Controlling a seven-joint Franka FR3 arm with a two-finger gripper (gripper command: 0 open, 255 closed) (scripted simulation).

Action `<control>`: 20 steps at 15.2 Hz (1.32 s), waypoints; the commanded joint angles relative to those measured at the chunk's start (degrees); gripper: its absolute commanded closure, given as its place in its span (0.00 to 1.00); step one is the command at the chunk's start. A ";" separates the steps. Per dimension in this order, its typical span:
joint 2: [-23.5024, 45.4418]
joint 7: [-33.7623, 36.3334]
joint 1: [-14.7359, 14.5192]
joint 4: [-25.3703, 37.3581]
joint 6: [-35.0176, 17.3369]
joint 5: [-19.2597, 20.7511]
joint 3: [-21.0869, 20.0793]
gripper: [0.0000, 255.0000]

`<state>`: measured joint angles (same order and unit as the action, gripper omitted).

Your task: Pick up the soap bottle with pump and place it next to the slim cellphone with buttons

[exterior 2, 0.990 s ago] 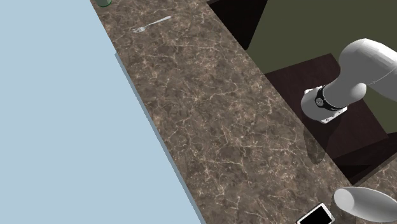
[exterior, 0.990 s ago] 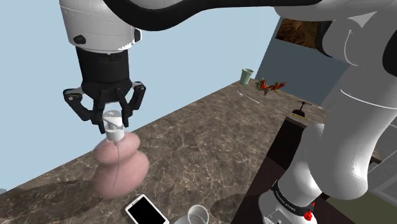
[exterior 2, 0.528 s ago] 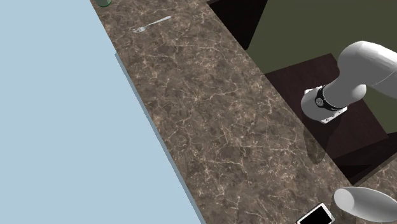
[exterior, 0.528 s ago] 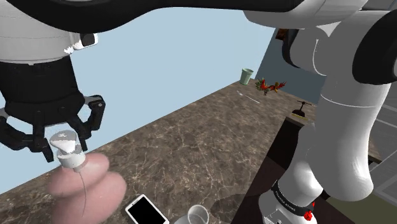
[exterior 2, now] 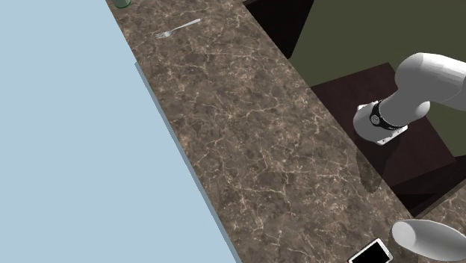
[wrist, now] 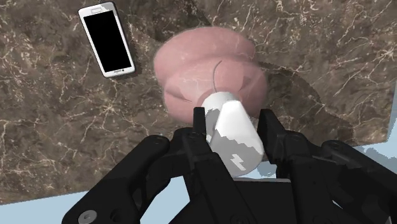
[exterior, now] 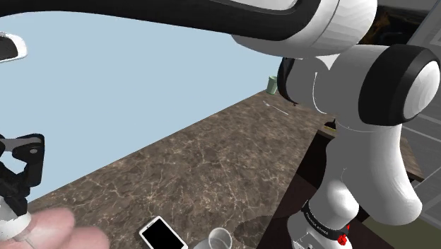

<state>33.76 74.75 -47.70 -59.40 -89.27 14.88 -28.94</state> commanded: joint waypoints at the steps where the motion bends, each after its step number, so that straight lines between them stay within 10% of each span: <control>1: 0.23 0.55 -0.26 -0.76 -1.01 0.13 0.00 1.00; 19: -1.12 1.14 1.89 -11.42 -10.07 -0.20 -0.06 1.00; 20: -1.16 1.13 1.91 -11.47 -10.08 -0.22 -0.06 0.00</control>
<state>32.63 75.88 -45.80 -70.89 -99.35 14.66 -29.00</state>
